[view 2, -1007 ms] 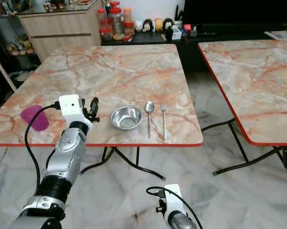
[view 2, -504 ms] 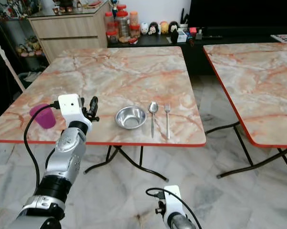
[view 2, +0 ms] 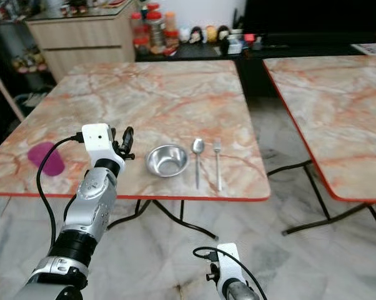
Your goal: Setting the table
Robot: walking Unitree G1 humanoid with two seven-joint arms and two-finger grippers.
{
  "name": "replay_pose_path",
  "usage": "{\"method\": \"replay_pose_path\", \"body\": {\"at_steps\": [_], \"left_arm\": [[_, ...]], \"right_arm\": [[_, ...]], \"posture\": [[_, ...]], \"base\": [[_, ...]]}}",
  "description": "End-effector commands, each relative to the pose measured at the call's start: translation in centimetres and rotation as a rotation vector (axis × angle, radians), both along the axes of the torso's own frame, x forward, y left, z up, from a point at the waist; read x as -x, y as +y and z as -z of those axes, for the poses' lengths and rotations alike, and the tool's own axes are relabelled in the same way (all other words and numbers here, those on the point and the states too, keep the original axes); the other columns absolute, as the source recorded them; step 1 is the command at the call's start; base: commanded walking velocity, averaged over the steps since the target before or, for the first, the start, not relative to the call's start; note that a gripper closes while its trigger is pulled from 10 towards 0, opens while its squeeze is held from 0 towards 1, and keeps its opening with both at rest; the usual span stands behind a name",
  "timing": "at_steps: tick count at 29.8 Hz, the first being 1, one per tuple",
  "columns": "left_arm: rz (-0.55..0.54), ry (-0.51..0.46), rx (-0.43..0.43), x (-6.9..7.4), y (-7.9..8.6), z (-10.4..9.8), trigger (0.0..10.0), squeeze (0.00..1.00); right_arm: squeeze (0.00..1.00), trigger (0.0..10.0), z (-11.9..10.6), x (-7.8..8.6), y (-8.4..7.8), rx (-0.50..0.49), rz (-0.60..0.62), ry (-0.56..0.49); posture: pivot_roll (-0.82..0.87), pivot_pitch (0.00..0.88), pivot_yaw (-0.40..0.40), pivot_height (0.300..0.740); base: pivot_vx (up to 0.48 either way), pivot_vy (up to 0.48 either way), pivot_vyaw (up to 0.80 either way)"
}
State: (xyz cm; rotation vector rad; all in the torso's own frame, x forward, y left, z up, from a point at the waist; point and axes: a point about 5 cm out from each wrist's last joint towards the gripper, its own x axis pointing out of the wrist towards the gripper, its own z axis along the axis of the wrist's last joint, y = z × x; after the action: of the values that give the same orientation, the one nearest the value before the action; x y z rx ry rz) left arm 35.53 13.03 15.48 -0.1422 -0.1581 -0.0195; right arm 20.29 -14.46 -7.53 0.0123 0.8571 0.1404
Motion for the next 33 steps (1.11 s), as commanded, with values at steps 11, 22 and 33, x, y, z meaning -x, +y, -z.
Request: {"method": "replay_pose_path", "body": {"at_steps": [11, 22, 33], "left_arm": [[0.006, -0.008, -0.013, -0.06, -0.36, -0.24, 10.0, 0.0], [0.018, -0.015, -0.018, -0.01, -0.46, -0.35, 10.0, 0.0], [0.038, -0.022, -0.022, 0.08, -0.71, -0.41, 10.0, 0.0]], "right_arm": [[0.0, 10.0, 0.0, 0.0, 0.04, -0.006, 0.005, 0.001], [0.0, 10.0, 0.05, 0.09, 0.1, -0.003, 0.0, 0.005], [0.0, 10.0, 0.09, 0.16, 0.11, -0.005, 0.001, 0.007]], "posture": [[0.08, 0.0, 0.05, 0.74], [0.08, 0.0, 0.055, 0.74], [0.08, 0.0, 0.057, 0.74]], "base": [[0.321, 0.0, 0.0], [0.232, 0.0, 0.0], [0.0, 0.0, 0.0]]}}
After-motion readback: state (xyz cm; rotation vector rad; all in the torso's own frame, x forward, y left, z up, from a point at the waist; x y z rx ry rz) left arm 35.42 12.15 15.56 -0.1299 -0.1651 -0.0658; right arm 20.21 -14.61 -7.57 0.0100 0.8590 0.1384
